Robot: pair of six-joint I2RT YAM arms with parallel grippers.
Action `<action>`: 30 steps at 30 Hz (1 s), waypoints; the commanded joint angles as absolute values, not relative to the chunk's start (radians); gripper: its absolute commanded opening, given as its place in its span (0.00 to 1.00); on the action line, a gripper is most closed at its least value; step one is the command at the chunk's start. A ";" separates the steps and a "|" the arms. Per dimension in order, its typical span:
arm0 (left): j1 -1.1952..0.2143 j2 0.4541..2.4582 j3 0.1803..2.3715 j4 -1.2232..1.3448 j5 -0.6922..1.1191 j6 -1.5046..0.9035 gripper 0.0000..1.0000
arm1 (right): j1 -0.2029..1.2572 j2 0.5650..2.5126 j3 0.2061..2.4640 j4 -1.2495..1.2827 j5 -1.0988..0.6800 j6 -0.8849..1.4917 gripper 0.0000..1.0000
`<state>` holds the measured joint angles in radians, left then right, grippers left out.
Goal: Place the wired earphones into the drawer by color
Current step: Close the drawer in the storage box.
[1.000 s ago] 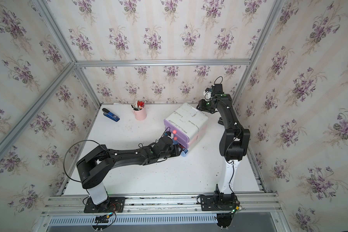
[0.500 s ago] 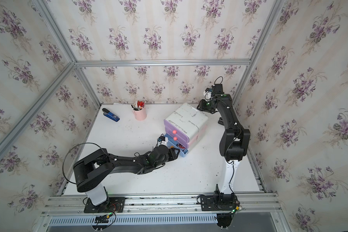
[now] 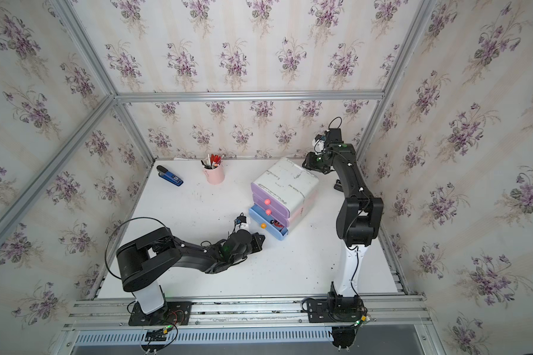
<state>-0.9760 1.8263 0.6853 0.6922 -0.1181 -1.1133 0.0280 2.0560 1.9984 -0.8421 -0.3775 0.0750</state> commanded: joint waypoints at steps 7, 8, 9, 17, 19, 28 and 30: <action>-0.921 1.984 0.784 0.783 -0.086 -1.046 0.00 | 0.029 2.049 1.993 -0.841 -0.376 0.074 0.45; -0.915 1.999 0.796 0.795 -0.085 -1.048 0.00 | 0.029 2.049 1.989 -0.839 -0.378 0.073 0.45; -0.911 2.014 0.813 0.800 -0.079 -1.052 0.00 | 0.029 2.048 1.984 -0.836 -0.379 0.072 0.45; -0.903 2.070 0.956 0.713 -0.064 -1.021 0.00 | 0.029 2.046 1.968 -0.830 -0.384 0.071 0.45; -0.902 2.073 0.957 0.720 -0.055 -1.024 0.00 | 0.029 2.045 1.972 -0.829 -0.381 0.069 0.45; -0.916 1.988 0.830 0.763 -0.012 -1.058 0.00 | 0.019 2.030 2.014 -0.808 -0.351 0.081 0.46; -0.919 1.929 0.773 0.744 -0.006 -1.078 0.00 | 0.010 2.014 2.049 -0.793 -0.311 0.087 0.48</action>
